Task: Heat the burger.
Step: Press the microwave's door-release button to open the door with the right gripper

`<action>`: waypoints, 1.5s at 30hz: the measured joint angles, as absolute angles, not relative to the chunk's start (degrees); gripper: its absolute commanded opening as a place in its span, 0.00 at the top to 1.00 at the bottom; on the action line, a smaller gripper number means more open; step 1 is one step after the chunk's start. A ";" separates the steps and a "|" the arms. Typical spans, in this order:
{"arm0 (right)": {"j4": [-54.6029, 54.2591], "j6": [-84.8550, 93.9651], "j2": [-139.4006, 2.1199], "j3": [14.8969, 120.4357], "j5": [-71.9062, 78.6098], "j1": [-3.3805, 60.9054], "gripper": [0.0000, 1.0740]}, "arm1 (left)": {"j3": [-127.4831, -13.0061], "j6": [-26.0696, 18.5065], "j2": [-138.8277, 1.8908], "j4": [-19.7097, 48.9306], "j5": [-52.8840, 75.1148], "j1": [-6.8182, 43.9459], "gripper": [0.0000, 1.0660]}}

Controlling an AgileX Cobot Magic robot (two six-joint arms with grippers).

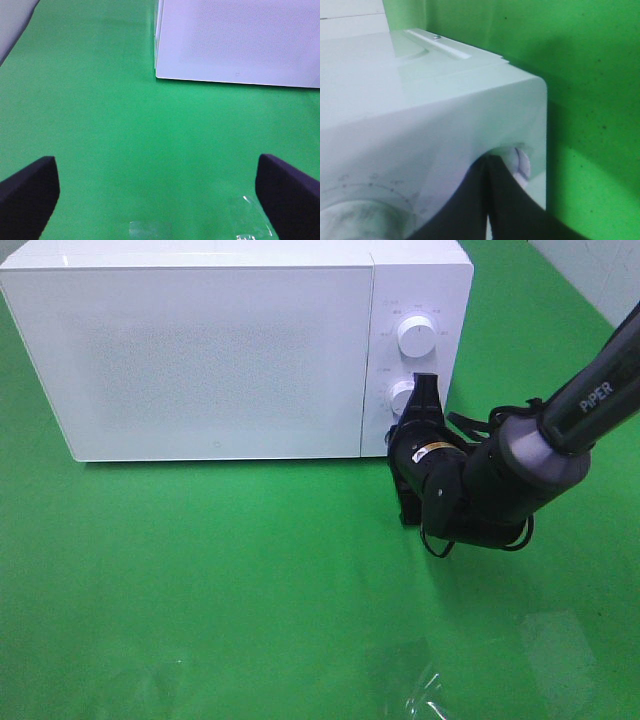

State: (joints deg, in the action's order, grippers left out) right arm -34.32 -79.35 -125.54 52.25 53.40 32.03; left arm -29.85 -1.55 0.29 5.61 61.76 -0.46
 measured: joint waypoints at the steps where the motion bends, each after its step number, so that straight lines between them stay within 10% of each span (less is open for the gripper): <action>1: -34.32 -79.35 -125.54 52.25 53.40 32.03 1.00 | -29.85 -1.55 0.29 5.61 61.76 -0.46 0.06; 45: -33.92 -79.13 -125.02 52.65 50.82 31.74 1.00 | -29.85 -1.55 0.29 5.61 61.76 -0.46 0.06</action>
